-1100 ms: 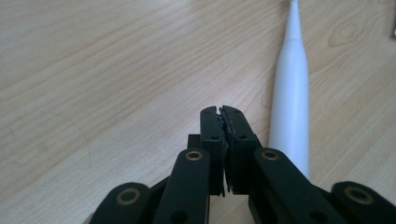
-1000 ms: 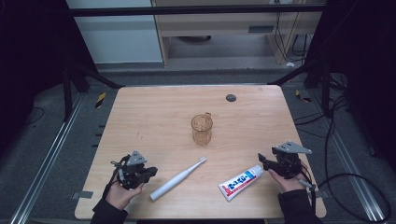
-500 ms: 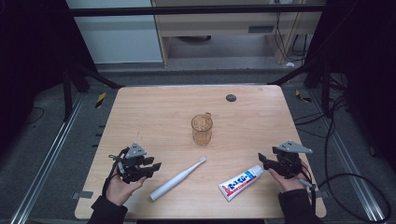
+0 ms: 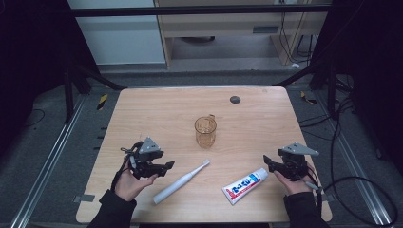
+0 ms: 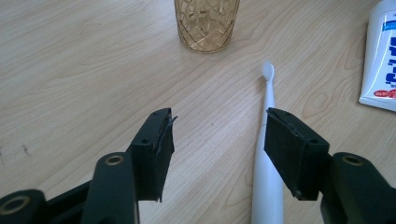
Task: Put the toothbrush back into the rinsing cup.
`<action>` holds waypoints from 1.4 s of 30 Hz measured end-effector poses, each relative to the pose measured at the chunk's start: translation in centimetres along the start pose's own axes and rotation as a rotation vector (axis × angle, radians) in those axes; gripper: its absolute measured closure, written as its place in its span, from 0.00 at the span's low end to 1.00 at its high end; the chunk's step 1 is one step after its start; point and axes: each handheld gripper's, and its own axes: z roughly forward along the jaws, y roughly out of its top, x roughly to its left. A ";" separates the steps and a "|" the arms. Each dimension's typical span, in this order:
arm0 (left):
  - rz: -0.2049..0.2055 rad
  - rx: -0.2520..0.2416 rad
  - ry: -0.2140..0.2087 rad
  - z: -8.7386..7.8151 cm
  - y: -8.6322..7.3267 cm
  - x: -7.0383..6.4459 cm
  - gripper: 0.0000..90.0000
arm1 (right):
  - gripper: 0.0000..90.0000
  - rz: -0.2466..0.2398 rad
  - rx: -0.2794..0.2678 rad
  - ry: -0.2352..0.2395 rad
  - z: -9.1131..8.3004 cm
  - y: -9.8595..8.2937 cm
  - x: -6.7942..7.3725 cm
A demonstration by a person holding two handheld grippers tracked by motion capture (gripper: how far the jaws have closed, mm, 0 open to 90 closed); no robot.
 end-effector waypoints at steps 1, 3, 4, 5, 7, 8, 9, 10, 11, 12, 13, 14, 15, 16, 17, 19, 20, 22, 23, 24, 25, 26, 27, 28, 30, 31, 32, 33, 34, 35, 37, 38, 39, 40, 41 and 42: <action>0.003 0.003 -0.001 0.1 0.1 0.0 0.45 | 0.40 -0.001 0.000 0.001 0.0 0.0 0.0; 0.007 0.010 -0.006 0.4 0.4 -0.1 0.45 | 0.40 -0.001 0.000 0.000 0.0 0.0 0.0; 0.010 0.012 -0.010 0.5 0.5 -0.2 0.44 | 0.39 0.002 0.001 0.001 0.0 0.0 0.0; 0.014 0.014 -0.010 0.6 0.6 -0.2 0.44 | 0.39 0.001 0.002 0.001 0.0 0.0 -0.1; 0.016 0.021 -0.017 0.8 0.8 -0.3 0.44 | 0.39 0.004 0.002 0.004 0.0 0.0 -0.1; 0.018 0.024 -0.018 0.8 0.8 -0.3 0.44 | 0.39 0.003 0.006 0.004 0.0 0.0 0.0; 0.018 0.030 -0.021 0.9 1.0 -0.3 0.44 | 0.39 0.002 0.008 0.005 0.0 -0.1 0.0; 0.019 0.030 -0.023 1.0 1.1 -0.4 0.44 | 0.39 -0.001 0.008 0.006 0.1 -0.1 0.0; 0.022 0.032 -0.024 1.1 1.2 -0.5 0.44 | 0.39 0.000 0.008 0.007 0.0 -0.1 0.0; 0.024 0.037 -0.027 1.3 1.3 -0.5 0.43 | 0.39 0.001 0.009 0.008 0.0 -0.1 0.0; 0.025 0.038 -0.031 1.4 1.4 -0.6 0.43 | 0.39 -0.002 0.008 0.008 0.0 -0.1 -0.1; 0.026 0.044 -0.036 1.6 1.5 -0.7 0.43 | 0.39 -0.004 0.005 0.007 0.1 -0.1 -0.1; 0.029 0.050 -0.041 1.8 1.6 -0.8 0.43 | 0.39 0.005 0.008 0.010 0.0 -0.1 0.0; 0.033 0.056 -0.043 2.0 1.7 -0.9 0.43 | 0.39 -0.004 0.006 0.007 0.1 -0.1 -0.1; 0.035 0.063 -0.045 2.2 1.7 -1.0 0.43 | 0.39 0.002 0.009 0.012 0.1 -0.1 -0.1; 0.041 0.077 -0.054 2.5 1.7 -1.2 0.43 | 0.39 -0.005 0.012 0.009 0.2 -0.1 -0.1; 0.042 0.080 -0.058 2.7 1.7 -1.3 0.43 | 0.39 -0.005 0.012 0.009 0.2 -0.2 -0.1; 0.045 0.091 -0.072 2.9 1.6 -1.4 0.44 | 0.39 -0.005 0.012 0.011 0.2 -0.2 -0.2; 0.047 0.096 -0.076 3.0 1.6 -1.5 0.44 | 0.39 -0.006 0.013 0.012 0.2 -0.2 -0.1; 0.050 0.101 -0.080 3.2 1.6 -1.6 0.44 | 0.39 -0.006 0.012 0.012 0.2 -0.2 -0.1; 0.054 0.109 -0.083 3.4 1.5 -1.7 0.44 | 0.39 -0.004 0.013 0.014 0.2 -0.2 -0.1; 0.059 0.116 -0.084 3.5 1.5 -1.7 0.44 | 0.39 -0.005 0.014 0.014 0.2 -0.2 -0.1; 0.063 0.122 -0.084 3.7 1.4 -1.8 0.45 | 0.39 -0.006 0.015 0.014 0.2 -0.2 -0.1; 0.066 0.132 -0.087 3.8 1.4 -1.8 0.45 | 0.39 -0.007 0.017 0.015 0.2 -0.2 -0.2; 0.072 0.150 -0.092 4.1 1.3 -1.9 0.45 | 0.39 0.000 0.021 0.018 0.3 -0.2 -0.2; 0.075 0.153 -0.094 4.2 1.2 -2.0 0.45 | 0.39 -0.004 0.021 0.016 0.3 -0.2 -0.2; 0.077 0.159 -0.098 4.4 1.2 -2.0 0.46 | 0.39 0.001 0.023 0.019 0.2 -0.2 -0.1; 0.079 0.168 -0.101 4.5 1.1 -2.1 0.46 | 0.39 -0.002 0.022 0.019 0.3 -0.2 -0.1; 0.079 0.171 -0.102 4.6 1.1 -2.1 0.46 | 0.39 -0.001 0.022 0.020 0.2 -0.2 -0.1; 0.081 0.178 -0.105 4.7 1.1 -2.1 0.46 | 0.39 -0.001 0.022 0.020 0.2 -0.2 -0.1; 0.086 0.190 -0.112 4.9 1.0 -2.3 0.46 | 0.39 -0.004 0.021 0.019 0.3 -0.2 -0.2; 0.088 0.197 -0.116 5.1 1.0 -2.3 0.46 | 0.39 0.004 0.024 0.022 0.3 -0.2 -0.1; 0.091 0.204 -0.117 5.2 1.0 -2.4 0.47 | 0.39 -0.002 0.023 0.017 0.3 -0.2 -0.2; 0.095 0.211 -0.117 5.3 1.0 -2.5 0.47 | 0.39 -0.004 0.023 0.018 0.3 -0.2 -0.2; 0.098 0.216 -0.119 5.4 1.0 -2.6 0.47 | 0.39 -0.002 0.023 0.019 0.3 -0.2 -0.2; 0.101 0.222 -0.120 5.5 0.9 -2.6 0.47 | 0.39 -0.003 0.023 0.018 0.3 -0.2 -0.2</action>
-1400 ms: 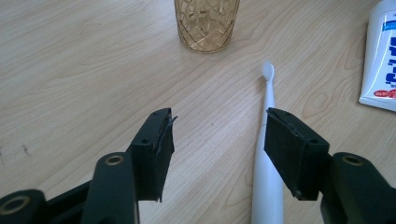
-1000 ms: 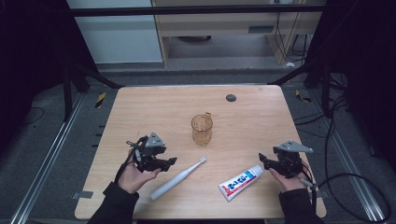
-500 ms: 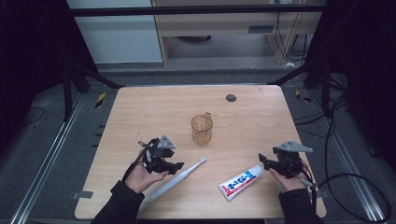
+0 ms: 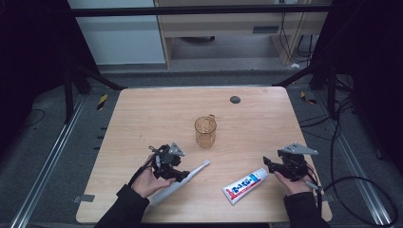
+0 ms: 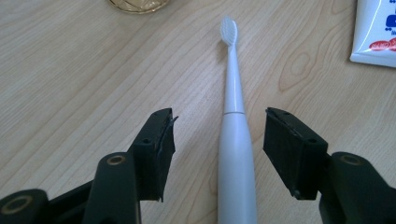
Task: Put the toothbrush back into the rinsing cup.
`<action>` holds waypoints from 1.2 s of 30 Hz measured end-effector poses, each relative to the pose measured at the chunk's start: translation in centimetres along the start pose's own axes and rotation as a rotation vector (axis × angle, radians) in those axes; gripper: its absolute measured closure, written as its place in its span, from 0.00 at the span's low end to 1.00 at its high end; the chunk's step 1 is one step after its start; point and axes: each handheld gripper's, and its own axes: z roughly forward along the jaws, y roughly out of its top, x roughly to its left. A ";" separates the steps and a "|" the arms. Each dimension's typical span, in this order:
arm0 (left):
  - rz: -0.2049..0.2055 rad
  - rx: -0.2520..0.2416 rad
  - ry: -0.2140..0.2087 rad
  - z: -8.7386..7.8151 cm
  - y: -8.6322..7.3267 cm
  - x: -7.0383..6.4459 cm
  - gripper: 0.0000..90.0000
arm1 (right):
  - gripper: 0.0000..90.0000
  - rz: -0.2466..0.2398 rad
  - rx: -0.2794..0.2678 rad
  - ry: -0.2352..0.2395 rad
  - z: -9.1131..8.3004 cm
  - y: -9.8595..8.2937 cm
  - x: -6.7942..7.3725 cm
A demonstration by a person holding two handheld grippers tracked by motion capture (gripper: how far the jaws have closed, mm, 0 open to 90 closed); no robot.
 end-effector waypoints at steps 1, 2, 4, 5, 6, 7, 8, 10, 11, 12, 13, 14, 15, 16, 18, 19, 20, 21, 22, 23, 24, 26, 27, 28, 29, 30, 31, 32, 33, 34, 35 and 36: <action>0.001 0.007 -0.002 0.1 0.0 -0.1 0.47 | 0.39 0.000 0.000 0.000 0.0 0.0 0.0; 0.004 0.012 -0.004 0.2 0.0 -0.1 0.47 | 0.39 0.000 -0.001 0.001 0.0 0.0 0.0; 0.003 0.022 -0.009 0.4 0.1 -0.2 0.48 | 0.39 -0.001 0.000 0.000 0.0 0.0 0.0; 0.007 0.028 -0.009 0.4 0.1 -0.2 0.48 | 0.39 0.000 0.001 0.001 0.0 0.0 0.0; 0.008 0.032 -0.010 0.5 0.1 -0.2 0.48 | 0.39 -0.002 0.001 0.002 0.0 0.0 0.0; 0.009 0.038 -0.011 0.6 0.1 -0.3 0.48 | 0.39 -0.002 0.002 0.002 0.1 0.0 0.0; 0.010 0.043 -0.012 0.7 0.1 -0.3 0.49 | 0.39 -0.002 0.003 0.002 0.1 0.0 0.0; 0.015 0.055 -0.013 0.9 0.2 -0.4 0.49 | 0.39 -0.003 0.003 0.002 0.1 0.0 0.0; 0.016 0.059 -0.013 1.0 0.2 -0.4 0.49 | 0.39 -0.004 0.003 0.001 0.1 0.0 0.0; 0.019 0.066 -0.013 1.1 0.2 -0.4 0.49 | 0.39 -0.005 0.003 0.001 0.1 0.0 0.0; 0.018 0.069 -0.015 1.2 0.2 -0.4 0.50 | 0.39 -0.004 0.004 0.002 0.1 0.0 0.0; 0.021 0.077 -0.018 1.3 0.3 -0.4 0.50 | 0.39 -0.003 0.004 0.002 0.1 0.0 0.0; 0.021 0.079 -0.018 1.4 0.3 -0.4 0.51 | 0.39 -0.003 0.005 0.002 0.1 0.0 0.0; 0.023 0.084 -0.020 1.5 0.3 -0.4 0.51 | 0.39 -0.002 0.006 0.003 0.1 0.0 0.0; 0.026 0.094 -0.023 1.7 0.4 -0.4 0.52 | 0.39 -0.005 0.006 0.003 0.1 0.0 -0.1; 0.027 0.100 -0.026 1.8 0.4 -0.4 0.53 | 0.39 -0.004 0.007 0.003 0.1 0.0 0.0; 0.027 0.103 -0.027 1.9 0.4 -0.4 0.53 | 0.39 -0.004 0.007 0.004 0.1 0.0 0.0; 0.028 0.109 -0.029 2.0 0.4 -0.5 0.54 | 0.39 -0.005 0.006 0.004 0.1 0.0 -0.1; 0.029 0.114 -0.029 2.1 0.5 -0.5 0.54 | 0.39 -0.005 0.007 0.004 0.1 0.0 -0.1; 0.032 0.120 -0.030 2.2 0.5 -0.5 0.54 | 0.39 -0.005 0.007 0.004 0.2 0.0 -0.1; 0.031 0.123 -0.031 2.3 0.5 -0.5 0.55 | 0.39 -0.004 0.009 0.005 0.2 0.0 -0.1; 0.032 0.131 -0.035 2.5 0.5 -0.5 0.56 | 0.39 -0.001 0.011 0.006 0.2 0.0 0.0; 0.035 0.138 -0.035 2.5 0.6 -0.5 0.56 | 0.39 0.002 0.013 0.010 0.2 0.0 0.0; 0.033 0.141 -0.035 2.6 0.6 -0.6 0.57 | 0.39 0.003 0.014 0.011 0.2 0.0 0.0; 0.034 0.146 -0.038 2.7 0.6 -0.6 0.57 | 0.39 0.002 0.014 0.010 0.2 0.0 0.0; 0.034 0.149 -0.039 2.8 0.6 -0.6 0.58 | 0.39 -0.002 0.014 0.008 0.2 0.0 0.0; 0.035 0.153 -0.039 2.9 0.6 -0.5 0.58 | 0.39 -0.002 0.013 0.009 0.2 0.0 -0.1; 0.033 0.157 -0.043 2.9 0.6 -0.6 0.58 | 0.39 0.004 0.015 0.012 0.2 0.1 0.0; 0.033 0.160 -0.043 3.0 0.6 -0.6 0.59 | 0.39 0.003 0.015 0.012 0.2 0.1 0.0; 0.042 0.169 -0.044 3.0 0.6 -0.5 0.59 | 0.39 0.001 0.015 0.010 0.2 0.0 0.0; 0.044 0.174 -0.046 3.1 0.7 -0.5 0.60 | 0.39 -0.003 0.015 0.008 0.2 0.0 -0.1; 0.044 0.176 -0.047 3.2 0.7 -0.5 0.60 | 0.39 -0.004 0.016 0.008 0.3 0.0 0.0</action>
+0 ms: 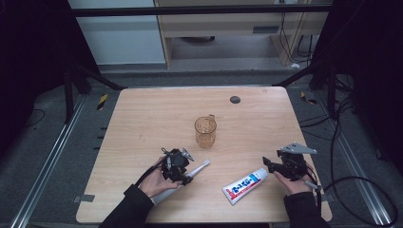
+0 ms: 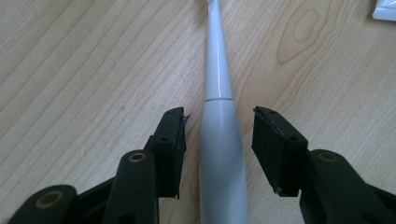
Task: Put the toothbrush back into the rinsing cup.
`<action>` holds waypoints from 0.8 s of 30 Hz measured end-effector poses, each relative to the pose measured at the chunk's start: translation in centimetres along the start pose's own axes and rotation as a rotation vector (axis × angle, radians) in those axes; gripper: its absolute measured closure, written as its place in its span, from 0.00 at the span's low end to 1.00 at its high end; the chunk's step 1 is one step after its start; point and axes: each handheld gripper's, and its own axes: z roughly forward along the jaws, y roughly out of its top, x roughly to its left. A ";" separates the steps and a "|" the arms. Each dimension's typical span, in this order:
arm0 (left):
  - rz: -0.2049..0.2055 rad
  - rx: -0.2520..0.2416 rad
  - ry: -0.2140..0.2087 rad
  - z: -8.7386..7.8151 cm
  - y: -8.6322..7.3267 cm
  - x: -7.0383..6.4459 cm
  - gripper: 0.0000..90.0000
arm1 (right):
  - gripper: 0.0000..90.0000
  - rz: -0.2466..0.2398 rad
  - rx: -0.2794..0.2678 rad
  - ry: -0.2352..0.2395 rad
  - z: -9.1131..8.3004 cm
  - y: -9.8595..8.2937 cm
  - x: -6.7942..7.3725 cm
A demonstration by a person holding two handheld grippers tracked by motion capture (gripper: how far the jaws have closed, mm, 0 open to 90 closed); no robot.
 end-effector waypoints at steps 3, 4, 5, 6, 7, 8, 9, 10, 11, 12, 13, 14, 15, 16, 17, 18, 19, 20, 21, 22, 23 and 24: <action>-0.003 0.015 -0.002 0.2 0.0 0.0 0.63 | 0.39 -0.005 -0.001 0.000 0.0 0.0 0.0; -0.004 0.018 -0.003 0.2 0.0 0.0 0.63 | 0.39 -0.004 0.000 0.001 0.0 0.0 0.0; -0.004 0.021 -0.004 0.3 0.0 0.0 0.63 | 0.39 -0.004 0.000 0.002 0.0 0.0 0.0; -0.004 0.023 -0.003 0.3 0.0 0.1 0.63 | 0.39 -0.005 0.001 0.002 0.1 0.0 0.0; -0.006 0.025 -0.004 0.4 0.1 0.1 0.64 | 0.39 -0.005 0.001 0.002 0.1 0.0 0.0; -0.005 0.026 -0.007 0.4 0.1 0.1 0.64 | 0.39 -0.006 0.002 0.002 0.1 0.0 0.0; -0.005 0.028 -0.007 0.4 0.1 0.1 0.65 | 0.39 -0.004 0.003 0.003 0.1 0.0 0.0; -0.005 0.029 -0.008 0.5 0.1 0.1 0.65 | 0.39 -0.005 0.003 0.003 0.1 0.0 0.0; -0.002 0.032 -0.009 0.5 0.1 0.2 0.66 | 0.39 -0.005 0.004 0.004 0.1 0.0 0.0; -0.007 0.035 -0.012 0.6 0.1 0.2 0.66 | 0.39 -0.005 0.003 0.004 0.1 0.0 0.0; -0.007 0.038 -0.012 0.6 0.1 0.2 0.67 | 0.39 -0.008 0.003 0.003 0.1 0.0 0.0; -0.010 0.040 -0.015 0.6 0.1 0.3 0.67 | 0.39 -0.008 0.004 0.003 0.1 0.0 0.0; -0.010 0.040 -0.016 0.6 0.1 0.3 0.68 | 0.39 -0.007 0.005 0.004 0.1 0.0 0.0; -0.009 0.041 -0.016 0.6 0.1 0.3 0.68 | 0.39 -0.007 0.005 0.004 0.1 0.0 0.0; -0.009 0.042 -0.015 0.7 0.1 0.3 0.69 | 0.39 -0.006 0.004 0.004 0.1 0.0 0.0; -0.009 0.044 -0.017 0.7 0.1 0.3 0.69 | 0.39 -0.006 0.005 0.004 0.1 0.0 0.0; -0.012 0.043 -0.019 0.7 0.1 0.3 0.70 | 0.39 -0.006 0.004 0.004 0.1 0.0 0.0; -0.013 0.042 -0.019 0.7 0.1 0.3 0.71 | 0.39 -0.007 0.004 0.004 0.1 0.0 0.0; -0.013 0.043 -0.019 0.7 0.1 0.4 0.71 | 0.39 -0.007 0.005 0.004 0.1 0.0 0.0; -0.014 0.042 -0.018 0.7 0.1 0.4 0.71 | 0.39 -0.008 0.005 0.004 0.1 0.0 0.0; -0.016 0.042 -0.019 0.7 0.1 0.4 0.71 | 0.39 -0.004 0.006 0.005 0.1 0.0 0.1; -0.018 0.043 -0.020 0.7 0.1 0.4 0.72 | 0.39 0.000 0.008 0.007 0.1 0.0 0.1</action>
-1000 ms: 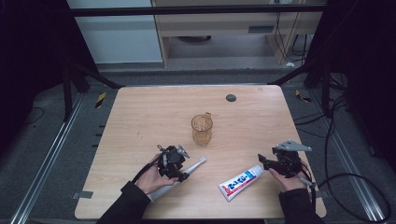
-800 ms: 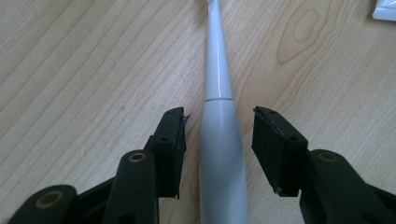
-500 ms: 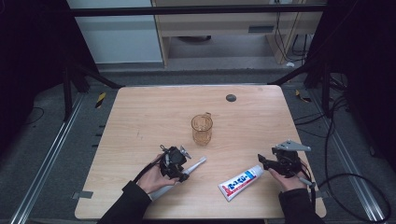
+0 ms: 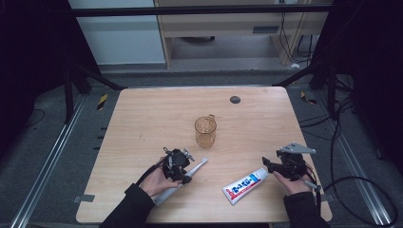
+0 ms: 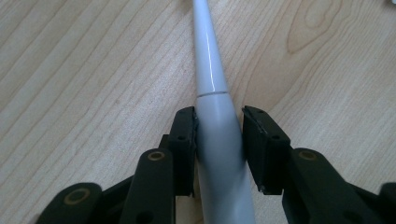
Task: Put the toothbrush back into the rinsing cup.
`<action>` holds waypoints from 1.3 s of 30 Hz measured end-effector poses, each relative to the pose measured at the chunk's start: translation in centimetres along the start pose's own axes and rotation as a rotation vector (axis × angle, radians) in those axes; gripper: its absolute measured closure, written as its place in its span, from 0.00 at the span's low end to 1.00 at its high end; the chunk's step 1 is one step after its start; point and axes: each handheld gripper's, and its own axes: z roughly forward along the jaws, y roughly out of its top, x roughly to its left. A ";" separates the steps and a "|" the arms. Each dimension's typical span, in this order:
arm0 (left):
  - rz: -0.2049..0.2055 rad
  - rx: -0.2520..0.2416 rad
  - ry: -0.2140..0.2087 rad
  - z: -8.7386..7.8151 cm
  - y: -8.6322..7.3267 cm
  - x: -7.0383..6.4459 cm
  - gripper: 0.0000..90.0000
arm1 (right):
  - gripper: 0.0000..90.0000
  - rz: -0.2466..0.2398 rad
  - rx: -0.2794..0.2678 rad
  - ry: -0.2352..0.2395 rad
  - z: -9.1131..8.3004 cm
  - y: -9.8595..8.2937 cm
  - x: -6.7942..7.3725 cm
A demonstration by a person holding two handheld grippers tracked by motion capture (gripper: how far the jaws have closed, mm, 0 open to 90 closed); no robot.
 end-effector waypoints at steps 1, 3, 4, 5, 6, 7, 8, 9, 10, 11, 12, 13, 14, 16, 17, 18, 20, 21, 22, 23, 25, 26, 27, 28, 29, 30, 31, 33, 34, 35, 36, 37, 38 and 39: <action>-0.001 -0.001 0.000 0.0 0.0 0.0 0.72 | 0.39 0.000 0.000 -0.001 0.0 0.0 0.0; -0.003 0.000 -0.001 0.0 0.0 0.0 0.72 | 0.39 0.001 0.001 0.001 0.0 0.0 0.0; -0.003 0.000 0.000 0.0 0.0 0.0 0.72 | 0.39 0.001 0.001 0.000 0.0 0.0 0.1; -0.006 0.001 0.000 0.0 0.0 0.0 0.72 | 0.39 -0.002 0.001 0.000 0.0 0.0 0.0; -0.006 0.001 0.000 0.0 0.0 0.0 0.72 | 0.39 -0.002 0.001 0.000 0.0 0.0 0.0; -0.008 0.002 0.000 0.0 0.0 0.0 0.72 | 0.39 -0.002 0.001 0.000 0.0 0.0 0.0; -0.008 0.003 0.002 0.0 0.0 0.0 0.73 | 0.39 0.002 0.001 0.000 0.0 0.0 0.0; -0.009 0.004 0.000 0.0 0.0 0.0 0.73 | 0.39 0.002 0.002 0.002 0.0 0.0 0.0; -0.010 0.006 -0.003 0.0 0.0 0.0 0.73 | 0.39 0.001 0.002 0.002 0.0 0.0 0.0; -0.012 0.007 -0.002 0.0 0.0 0.0 0.73 | 0.39 -0.001 0.001 0.000 0.0 0.0 0.0; -0.012 0.008 -0.001 0.0 0.1 0.0 0.74 | 0.39 -0.004 0.000 -0.002 0.0 0.0 0.0; -0.011 0.010 0.000 0.0 0.1 0.0 0.74 | 0.39 -0.003 -0.001 -0.001 0.0 0.0 0.0; -0.009 0.012 0.001 0.0 0.1 0.0 0.74 | 0.39 -0.002 -0.001 -0.001 0.0 0.0 0.0; -0.008 0.015 0.003 0.0 0.2 -0.1 0.74 | 0.39 -0.002 -0.001 -0.001 0.0 0.0 0.0; -0.008 0.017 0.003 0.0 0.2 -0.1 0.74 | 0.39 -0.003 -0.001 -0.001 0.0 0.0 0.0; -0.009 0.019 0.002 0.0 0.2 0.0 0.74 | 0.40 0.001 0.001 0.000 0.0 0.0 0.0; -0.016 0.015 -0.001 0.0 0.2 -0.1 0.75 | 0.40 -0.003 0.000 -0.001 0.1 0.0 0.0; -0.015 0.012 -0.001 0.0 0.2 0.0 0.75 | 0.40 -0.003 0.001 0.000 0.1 0.0 0.0; -0.012 0.012 -0.002 0.0 0.2 0.0 0.75 | 0.40 -0.003 0.000 0.000 0.1 0.0 0.0; -0.011 0.012 -0.002 0.0 0.2 0.0 0.75 | 0.40 -0.003 0.001 -0.001 0.1 0.0 0.0; -0.008 0.012 0.002 0.0 0.2 -0.1 0.75 | 0.40 -0.002 0.002 -0.001 0.1 0.0 0.0; -0.010 0.011 0.002 0.0 0.2 -0.1 0.75 | 0.40 0.003 0.004 0.002 0.0 0.0 0.0; -0.010 0.012 0.001 0.0 0.2 -0.1 0.75 | 0.40 -0.003 0.001 -0.002 0.0 0.0 -0.1; -0.010 0.015 0.003 0.0 0.2 -0.1 0.75 | 0.40 -0.006 0.001 -0.003 0.0 0.0 -0.1; -0.008 0.016 0.005 -0.1 0.1 -0.1 0.75 | 0.40 -0.006 0.000 -0.004 0.0 0.0 -0.1; -0.009 0.017 0.008 -0.1 0.1 -0.1 0.75 | 0.40 -0.006 0.000 -0.003 0.0 0.0 -0.1; -0.012 0.015 0.011 -0.2 0.1 -0.1 0.75 | 0.40 -0.005 0.000 -0.004 0.0 0.0 -0.1; -0.014 0.002 0.009 -0.4 0.0 0.0 0.75 | 0.40 -0.006 0.001 -0.003 0.0 0.0 -0.1; -0.014 -0.004 0.004 -0.5 0.0 0.0 0.75 | 0.40 0.000 0.004 0.000 0.0 0.0 -0.1; -0.014 -0.008 0.002 -0.7 0.0 0.0 0.75 | 0.40 -0.002 0.003 -0.001 0.0 0.0 -0.1; -0.015 -0.018 -0.001 -0.9 0.0 0.0 0.75 | 0.40 -0.002 0.004 -0.001 0.0 0.0 -0.1; -0.016 -0.024 -0.002 -1.1 0.0 0.0 0.75 | 0.40 -0.002 0.003 -0.002 0.0 0.0 -0.1; -0.016 -0.031 -0.001 -1.3 0.0 0.0 0.75 | 0.40 -0.006 0.002 -0.003 0.0 0.0 -0.1; -0.016 -0.039 0.000 -1.5 -0.1 0.0 0.75 | 0.40 -0.006 0.002 -0.003 0.0 0.0 -0.1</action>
